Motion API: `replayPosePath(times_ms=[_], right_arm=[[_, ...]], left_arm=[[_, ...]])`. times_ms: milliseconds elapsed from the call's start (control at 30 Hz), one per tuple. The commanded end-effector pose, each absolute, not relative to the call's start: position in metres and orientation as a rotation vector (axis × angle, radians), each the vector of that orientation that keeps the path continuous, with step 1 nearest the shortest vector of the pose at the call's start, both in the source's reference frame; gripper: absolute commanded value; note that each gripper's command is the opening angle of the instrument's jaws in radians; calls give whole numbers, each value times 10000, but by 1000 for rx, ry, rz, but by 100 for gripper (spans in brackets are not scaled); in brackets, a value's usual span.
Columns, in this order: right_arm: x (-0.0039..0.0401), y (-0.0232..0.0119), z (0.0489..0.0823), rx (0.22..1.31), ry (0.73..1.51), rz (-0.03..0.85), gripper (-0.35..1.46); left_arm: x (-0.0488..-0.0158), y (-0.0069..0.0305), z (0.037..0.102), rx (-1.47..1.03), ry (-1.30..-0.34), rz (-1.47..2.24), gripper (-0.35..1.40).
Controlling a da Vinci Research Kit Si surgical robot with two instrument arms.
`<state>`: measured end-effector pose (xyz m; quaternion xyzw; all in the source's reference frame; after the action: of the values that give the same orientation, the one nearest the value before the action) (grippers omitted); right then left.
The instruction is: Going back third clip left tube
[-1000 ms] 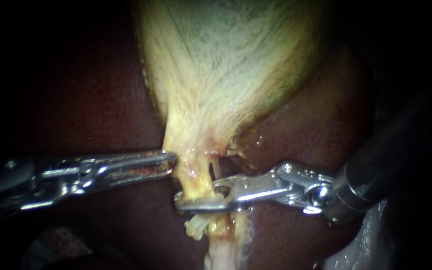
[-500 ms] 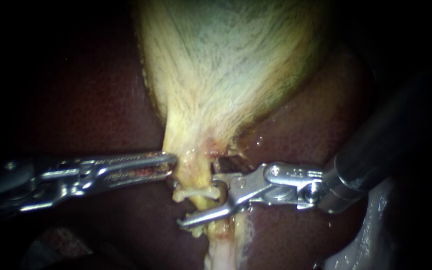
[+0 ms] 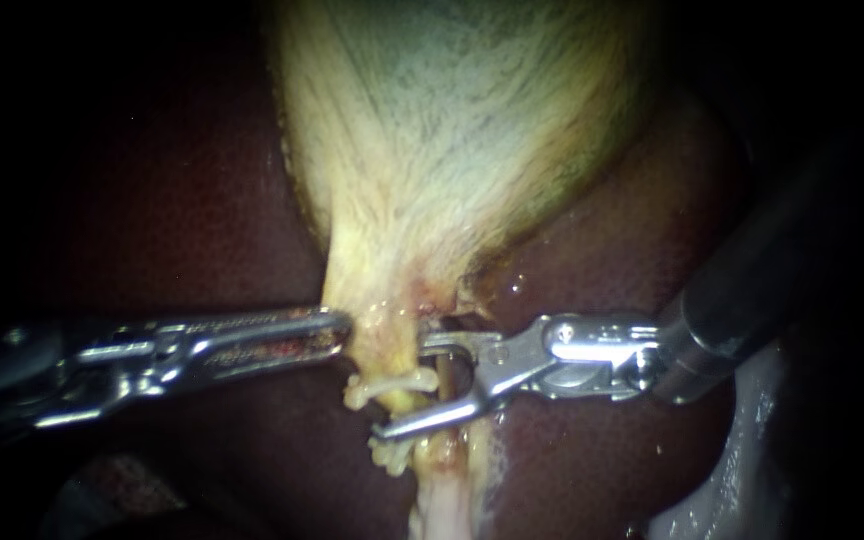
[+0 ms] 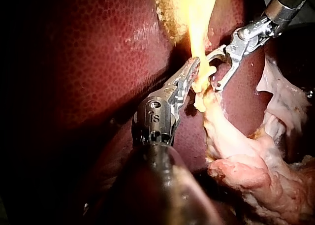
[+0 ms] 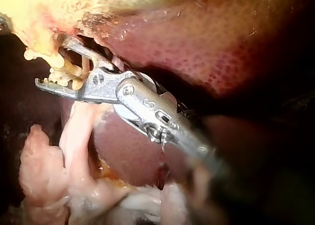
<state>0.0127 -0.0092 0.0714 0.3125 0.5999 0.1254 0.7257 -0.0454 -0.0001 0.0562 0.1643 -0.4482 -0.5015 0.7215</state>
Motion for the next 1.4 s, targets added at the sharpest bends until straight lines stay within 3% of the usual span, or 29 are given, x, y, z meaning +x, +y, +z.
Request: replayPosePath(times_ms=[33, 267, 667, 933, 1400], right_arm=[[121, -93, 712, 689, 1324, 276, 58], [82, -86, 702, 667, 1320, 307, 59], [27, -51, 675, 548, 1326, 222, 60], [24, -49, 671, 536, 1330, 210, 60], [23, -51, 669, 536, 1330, 209, 60]], left_arm=[[-454, -1, 563, 364, -991, -1108, -35], [-452, 1, 567, 365, -991, -1107, -35], [-452, 2, 569, 365, -991, -1107, -35], [-458, 4, 581, 360, -994, -1108, -35], [-497, -2, 612, 354, -958, -1100, -35]])
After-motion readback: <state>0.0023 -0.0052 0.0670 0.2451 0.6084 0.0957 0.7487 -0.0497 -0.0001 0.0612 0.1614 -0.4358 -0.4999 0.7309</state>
